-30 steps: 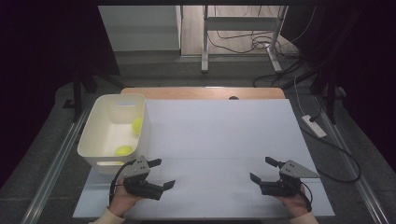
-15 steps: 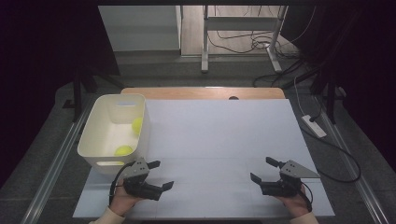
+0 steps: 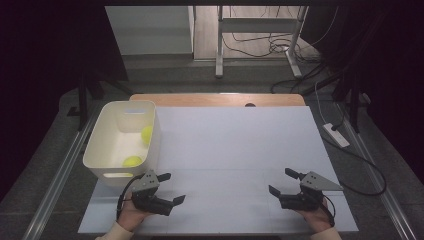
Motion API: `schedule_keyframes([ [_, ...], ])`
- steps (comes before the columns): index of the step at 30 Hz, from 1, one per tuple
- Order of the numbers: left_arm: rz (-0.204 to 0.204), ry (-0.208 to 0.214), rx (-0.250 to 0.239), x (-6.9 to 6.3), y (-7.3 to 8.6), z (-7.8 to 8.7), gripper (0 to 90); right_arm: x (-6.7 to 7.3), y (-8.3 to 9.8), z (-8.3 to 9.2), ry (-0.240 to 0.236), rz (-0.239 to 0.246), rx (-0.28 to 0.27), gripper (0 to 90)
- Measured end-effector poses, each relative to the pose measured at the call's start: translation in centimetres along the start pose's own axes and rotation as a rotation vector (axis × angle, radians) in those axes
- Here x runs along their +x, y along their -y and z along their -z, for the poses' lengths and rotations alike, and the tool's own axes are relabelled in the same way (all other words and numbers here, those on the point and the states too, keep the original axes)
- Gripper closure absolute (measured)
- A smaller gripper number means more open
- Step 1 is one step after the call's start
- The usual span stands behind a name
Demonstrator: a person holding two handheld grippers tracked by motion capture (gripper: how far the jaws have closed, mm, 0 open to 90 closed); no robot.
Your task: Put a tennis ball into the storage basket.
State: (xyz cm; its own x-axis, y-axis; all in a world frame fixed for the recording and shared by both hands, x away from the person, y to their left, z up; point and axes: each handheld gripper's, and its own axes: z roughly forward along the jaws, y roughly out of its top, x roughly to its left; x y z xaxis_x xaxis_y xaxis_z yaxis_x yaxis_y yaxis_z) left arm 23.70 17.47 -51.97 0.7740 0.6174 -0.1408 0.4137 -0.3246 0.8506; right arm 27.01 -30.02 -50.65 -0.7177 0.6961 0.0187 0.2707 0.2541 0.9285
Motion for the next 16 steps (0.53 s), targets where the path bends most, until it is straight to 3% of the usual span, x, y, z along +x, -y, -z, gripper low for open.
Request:
schedule_keyframes([
  [16, -0.001, 0.002, -0.015, 0.04, -0.2, 0.1, 8.2, -0.14, 0.19, -0.05, -0.006, -0.01, 0.005, 11.7],
])
